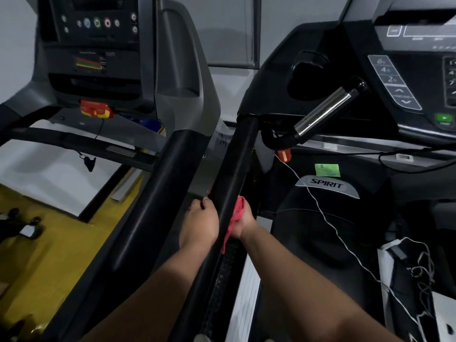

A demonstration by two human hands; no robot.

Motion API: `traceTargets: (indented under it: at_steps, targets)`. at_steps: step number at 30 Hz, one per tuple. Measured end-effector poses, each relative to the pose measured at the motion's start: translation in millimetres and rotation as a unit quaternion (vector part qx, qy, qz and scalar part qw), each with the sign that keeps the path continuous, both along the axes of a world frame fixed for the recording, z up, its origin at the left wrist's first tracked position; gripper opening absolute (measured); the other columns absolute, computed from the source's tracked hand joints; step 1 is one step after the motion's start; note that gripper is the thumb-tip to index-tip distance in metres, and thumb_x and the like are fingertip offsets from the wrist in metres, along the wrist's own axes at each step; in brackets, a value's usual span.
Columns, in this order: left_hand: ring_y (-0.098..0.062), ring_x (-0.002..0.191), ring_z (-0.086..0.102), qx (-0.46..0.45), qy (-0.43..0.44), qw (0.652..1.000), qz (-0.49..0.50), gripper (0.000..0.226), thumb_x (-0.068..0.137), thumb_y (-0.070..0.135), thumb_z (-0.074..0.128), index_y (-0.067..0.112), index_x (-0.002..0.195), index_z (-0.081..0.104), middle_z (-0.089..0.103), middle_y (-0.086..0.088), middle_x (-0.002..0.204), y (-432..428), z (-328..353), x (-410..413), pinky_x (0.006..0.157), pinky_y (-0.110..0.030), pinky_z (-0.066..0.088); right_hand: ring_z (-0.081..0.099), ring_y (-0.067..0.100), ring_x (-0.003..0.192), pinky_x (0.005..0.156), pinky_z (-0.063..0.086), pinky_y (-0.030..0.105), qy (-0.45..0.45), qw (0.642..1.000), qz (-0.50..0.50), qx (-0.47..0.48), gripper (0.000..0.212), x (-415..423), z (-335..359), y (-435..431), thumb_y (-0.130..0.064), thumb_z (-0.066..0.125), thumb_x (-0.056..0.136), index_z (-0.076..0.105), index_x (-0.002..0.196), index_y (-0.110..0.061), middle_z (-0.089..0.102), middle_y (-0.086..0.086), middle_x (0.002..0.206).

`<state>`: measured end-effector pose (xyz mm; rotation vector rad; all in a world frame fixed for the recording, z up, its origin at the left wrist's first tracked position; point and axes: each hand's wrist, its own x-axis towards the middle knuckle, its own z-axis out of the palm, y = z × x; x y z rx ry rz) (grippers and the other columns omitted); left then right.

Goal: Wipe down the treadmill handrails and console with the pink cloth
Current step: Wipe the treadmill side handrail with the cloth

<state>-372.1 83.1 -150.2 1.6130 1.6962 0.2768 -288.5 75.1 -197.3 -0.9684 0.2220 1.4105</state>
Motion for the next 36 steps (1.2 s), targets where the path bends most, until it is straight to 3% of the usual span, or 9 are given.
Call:
traceTargets:
  at_steps: [5,8,12,17,22,27,29,33,36]
  targets:
    - [-0.033,0.119,0.049,-0.003,0.005,1.0,-0.002,0.044,0.1,0.04,0.022,0.016,0.126,0.048,0.053,-0.015,0.13,1.3,-2.8,-0.9,0.093,-0.038,0.035,0.059,0.025,0.055,0.052,0.052,0.026,-0.025,0.999,-0.034,-0.013,0.038,-1.6,19.9,-17.7,-0.029,0.038,0.098,0.066,0.079,-0.011,0.06,0.015,0.068]
    - [-0.032,0.121,0.048,-0.002,0.004,1.0,-0.003,0.045,0.101,0.038,0.022,0.014,0.129,0.047,0.052,-0.015,0.133,1.1,-1.7,-0.9,0.092,-0.036,0.034,0.053,0.016,0.062,0.057,0.05,0.02,-0.189,0.978,-0.082,-0.022,0.026,-13.3,32.4,-24.6,-0.024,0.032,0.102,0.056,0.094,-0.03,0.055,0.008,0.078]
    - [-0.031,0.119,0.05,0.002,-0.005,1.0,-0.005,0.045,0.1,0.037,0.024,0.013,0.128,0.049,0.054,-0.014,0.131,0.1,-2.2,-1.1,0.094,-0.038,0.037,0.047,0.0,0.11,0.108,0.035,0.026,-0.466,0.879,-0.096,-0.024,0.025,-31.6,27.8,-40.9,-0.018,0.041,0.1,0.053,0.121,-0.024,0.051,-0.006,0.13]
    - [-0.031,0.112,0.055,0.0,-0.023,1.0,0.006,0.043,0.098,0.035,0.028,0.014,0.126,0.052,0.059,-0.012,0.123,3.5,-7.7,-3.5,0.097,-0.04,0.041,0.028,-0.005,0.117,0.097,0.015,-0.003,-0.636,0.771,-0.028,0.009,0.029,-42.1,23.5,-58.1,-0.016,0.046,0.099,0.061,0.123,-0.021,0.034,-0.023,0.138]
    - [-0.027,0.087,0.055,0.016,-0.016,1.0,-0.019,0.029,0.096,0.022,0.032,0.006,0.093,0.057,0.061,-0.01,0.097,8.2,-14.9,-5.3,0.073,-0.034,0.041,0.03,0.004,0.106,0.093,0.021,0.004,-0.718,0.696,0.006,0.018,0.025,-19.6,31.8,-42.9,-0.01,0.048,0.096,0.067,0.11,-0.016,0.05,-0.013,0.136]
    - [-0.026,0.088,0.053,0.029,-0.008,0.999,-0.015,0.025,0.097,0.016,0.031,0.008,0.092,0.055,0.061,-0.015,0.102,5.5,-14.7,-5.4,0.073,-0.03,0.034,0.031,0.005,0.098,0.092,0.03,0.015,-0.778,0.623,-0.03,0.07,0.022,-29.6,17.9,-54.5,-0.009,0.05,0.09,0.069,0.097,-0.018,0.064,-0.006,0.114]
    - [-0.029,0.096,0.056,0.026,-0.01,1.0,-0.01,0.028,0.097,0.018,0.032,0.006,0.098,0.058,0.062,-0.017,0.109,4.8,-13.2,-5.4,0.076,-0.03,0.035,0.035,0.001,0.105,0.095,0.025,0.01,-0.747,0.656,-0.051,0.101,0.021,-40.5,5.0,-67.9,-0.019,0.043,0.093,0.061,0.1,-0.029,0.058,-0.007,0.119]
    - [-0.029,0.099,0.054,0.01,-0.035,0.999,0.005,0.033,0.097,0.02,0.03,0.007,0.105,0.059,0.061,-0.014,0.111,3.7,-6.0,-3.6,0.081,-0.032,0.036,0.049,0.004,0.099,0.091,0.039,0.017,-0.447,0.892,-0.064,-0.007,0.011,-39.3,-10.8,-52.9,-0.019,0.041,0.1,0.05,0.097,-0.025,0.048,-0.002,0.106]
    - [-0.024,0.09,0.049,0.011,-0.039,0.999,0.012,0.032,0.097,0.021,0.03,0.009,0.104,0.058,0.06,-0.011,0.108,0.2,-3.5,-3.5,0.079,-0.031,0.034,0.062,0.026,0.075,0.066,0.051,0.029,-0.201,0.978,-0.058,-0.026,0.022,-23.5,-10.5,-31.8,-0.018,0.044,0.097,0.056,0.08,-0.01,0.062,0.007,0.071]
